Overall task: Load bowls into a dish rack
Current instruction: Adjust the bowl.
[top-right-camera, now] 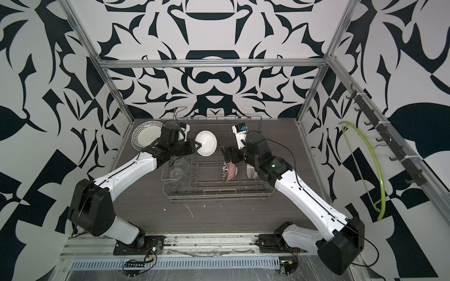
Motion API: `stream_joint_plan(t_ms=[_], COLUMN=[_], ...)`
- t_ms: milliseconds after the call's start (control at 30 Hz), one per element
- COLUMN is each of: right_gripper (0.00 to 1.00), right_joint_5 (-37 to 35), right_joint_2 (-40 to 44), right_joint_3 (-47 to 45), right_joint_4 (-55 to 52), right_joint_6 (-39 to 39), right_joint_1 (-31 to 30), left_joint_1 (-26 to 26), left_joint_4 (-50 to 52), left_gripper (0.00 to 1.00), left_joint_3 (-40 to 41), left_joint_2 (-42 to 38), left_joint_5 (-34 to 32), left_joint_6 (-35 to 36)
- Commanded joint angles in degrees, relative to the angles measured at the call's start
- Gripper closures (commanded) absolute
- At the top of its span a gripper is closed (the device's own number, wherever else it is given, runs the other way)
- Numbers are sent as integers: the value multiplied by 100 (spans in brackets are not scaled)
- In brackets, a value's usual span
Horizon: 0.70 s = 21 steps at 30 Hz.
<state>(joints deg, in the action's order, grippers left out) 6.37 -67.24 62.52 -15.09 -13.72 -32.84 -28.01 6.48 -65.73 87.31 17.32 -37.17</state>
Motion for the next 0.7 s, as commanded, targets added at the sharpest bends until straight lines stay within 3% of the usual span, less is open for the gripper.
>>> stream_joint_plan(t_ms=[0,100,433,667], right_gripper=[10,10,9,10], right_joint_5=[669,1065,931,988], right_joint_2=[-60,-154,-444,-738], right_joint_3=[138,189,431,642], right_joint_4=[374,515,576,734], right_joint_6=[-98,-110,-9,-130], right_joint_1=[-21,-23,-20,-14], left_joint_1=[-143,-143,-143,-143], left_joint_4=[-1115,-1631,-3037,-3153], left_gripper=[100,100,100,100], left_joint_3=[188,350,634,693], left_joint_2=[-194,-153,36,175], left_joint_5=[1199,1512,2283,2288], left_joint_6=[-405,-626,-1343,-1434])
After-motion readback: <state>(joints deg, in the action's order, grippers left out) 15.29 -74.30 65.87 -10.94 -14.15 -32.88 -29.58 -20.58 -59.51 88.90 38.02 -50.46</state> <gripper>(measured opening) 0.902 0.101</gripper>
